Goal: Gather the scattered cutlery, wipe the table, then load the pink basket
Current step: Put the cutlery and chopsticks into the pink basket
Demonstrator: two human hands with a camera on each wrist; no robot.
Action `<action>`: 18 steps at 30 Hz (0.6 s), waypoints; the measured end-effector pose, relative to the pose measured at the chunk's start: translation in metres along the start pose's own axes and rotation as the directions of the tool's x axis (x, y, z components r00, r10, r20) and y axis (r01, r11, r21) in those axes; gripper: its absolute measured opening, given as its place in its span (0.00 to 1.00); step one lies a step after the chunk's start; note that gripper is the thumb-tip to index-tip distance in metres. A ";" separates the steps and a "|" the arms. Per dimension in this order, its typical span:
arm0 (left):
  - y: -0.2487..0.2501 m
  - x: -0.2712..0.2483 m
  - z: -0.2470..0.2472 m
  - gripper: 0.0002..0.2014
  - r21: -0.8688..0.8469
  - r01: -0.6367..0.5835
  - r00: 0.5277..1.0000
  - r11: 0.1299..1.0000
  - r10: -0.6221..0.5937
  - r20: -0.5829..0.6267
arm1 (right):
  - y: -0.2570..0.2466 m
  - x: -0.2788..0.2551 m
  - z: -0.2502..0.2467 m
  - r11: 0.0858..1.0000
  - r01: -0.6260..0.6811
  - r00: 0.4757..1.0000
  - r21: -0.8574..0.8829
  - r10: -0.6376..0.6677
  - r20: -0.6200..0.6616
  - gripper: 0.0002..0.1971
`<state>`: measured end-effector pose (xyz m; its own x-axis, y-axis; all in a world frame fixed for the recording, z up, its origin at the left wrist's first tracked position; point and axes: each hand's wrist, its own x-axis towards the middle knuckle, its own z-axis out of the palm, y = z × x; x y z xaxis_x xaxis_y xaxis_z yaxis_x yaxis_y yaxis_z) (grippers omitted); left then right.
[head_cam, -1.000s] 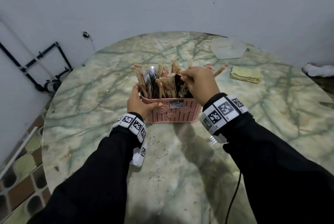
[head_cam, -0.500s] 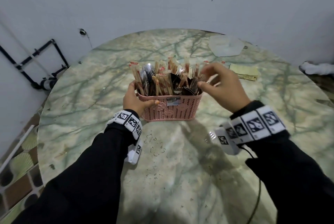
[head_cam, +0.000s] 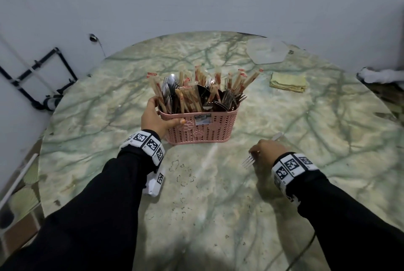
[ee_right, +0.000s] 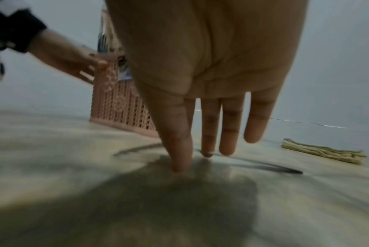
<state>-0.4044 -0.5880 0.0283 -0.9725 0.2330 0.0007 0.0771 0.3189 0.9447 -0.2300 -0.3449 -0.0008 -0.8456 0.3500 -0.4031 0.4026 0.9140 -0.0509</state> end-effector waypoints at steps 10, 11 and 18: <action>0.003 -0.003 -0.002 0.40 0.017 0.009 1.000 1.000 -0.009 0.016 | -0.011 -0.014 -0.047 0.784 0.473 0.777 0.402 -0.157 -0.610 0.09; 0.005 -0.004 -0.002 0.40 0.017 0.007 1.000 1.000 -0.007 0.018 | -0.015 -0.021 -0.062 0.689 0.573 0.685 0.445 -0.104 -0.721 0.10; 0.008 -0.006 -0.002 0.39 0.009 0.025 0.999 1.000 -0.026 0.027 | -0.041 -0.041 -0.112 0.308 0.838 0.434 0.450 0.125 -0.892 0.10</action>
<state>-0.3981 -0.5884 0.0369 -0.9679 0.2491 -0.0324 0.0543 0.3333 0.9413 -0.2505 -0.3737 0.1199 -0.6293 0.4492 0.6342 -0.4270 0.4820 -0.7651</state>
